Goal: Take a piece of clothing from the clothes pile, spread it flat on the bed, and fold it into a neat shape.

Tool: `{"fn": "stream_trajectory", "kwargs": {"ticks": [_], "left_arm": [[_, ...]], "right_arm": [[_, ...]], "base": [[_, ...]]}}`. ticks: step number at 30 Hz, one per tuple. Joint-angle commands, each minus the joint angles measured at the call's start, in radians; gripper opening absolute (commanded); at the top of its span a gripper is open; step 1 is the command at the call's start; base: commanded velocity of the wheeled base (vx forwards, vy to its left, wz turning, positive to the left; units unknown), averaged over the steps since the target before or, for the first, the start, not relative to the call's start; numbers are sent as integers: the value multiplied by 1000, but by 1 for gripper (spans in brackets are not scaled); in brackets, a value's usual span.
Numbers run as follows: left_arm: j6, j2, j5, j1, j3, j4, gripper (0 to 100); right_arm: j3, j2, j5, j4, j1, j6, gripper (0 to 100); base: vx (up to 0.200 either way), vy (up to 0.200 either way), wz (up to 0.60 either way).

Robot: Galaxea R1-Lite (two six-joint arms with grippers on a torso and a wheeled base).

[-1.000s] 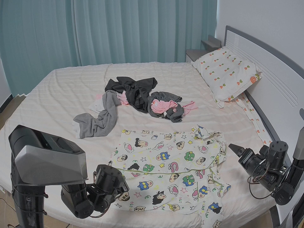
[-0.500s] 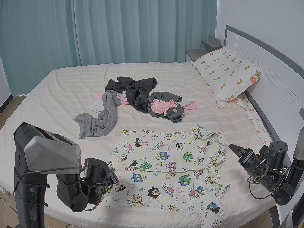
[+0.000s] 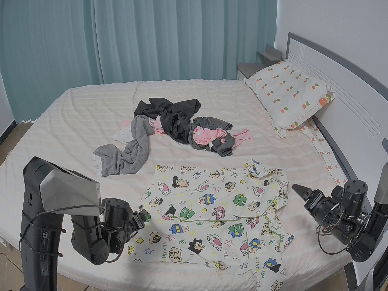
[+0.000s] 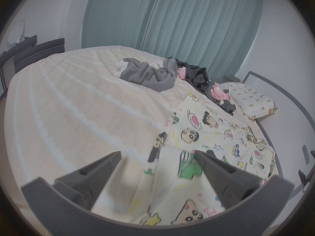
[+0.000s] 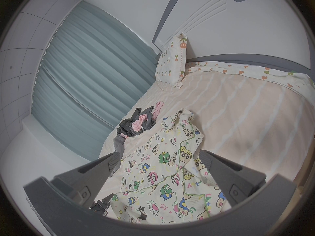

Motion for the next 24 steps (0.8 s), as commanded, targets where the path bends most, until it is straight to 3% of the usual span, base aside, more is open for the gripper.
{"fn": "stream_trajectory", "kwargs": {"ticks": [1, 8, 14, 16, 24], "left_arm": [[17, 2, -24, 41, 12, -8, 100], [42, -15, -67, 93, 69, -37, 100], [-110, -155, -213, 102, 213, -86, 100], [-184, -230, -328, 104, 290, -97, 100], [-299, -242, -374, 107, 382, -215, 100]], "right_arm": [[2, 1, 0, -11, -1, 1, 100], [5, -1, 0, -11, -7, -2, 100], [-7, -5, 9, -9, -33, -71, 100], [-27, 44, 24, 19, -61, -185, 100], [-129, 243, 115, 46, -253, -444, 100]], "base": [[0, 0, 0], [0, 0, 0], [0, 0, 0], [0, 0, 0], [0, 0, 0]]}}
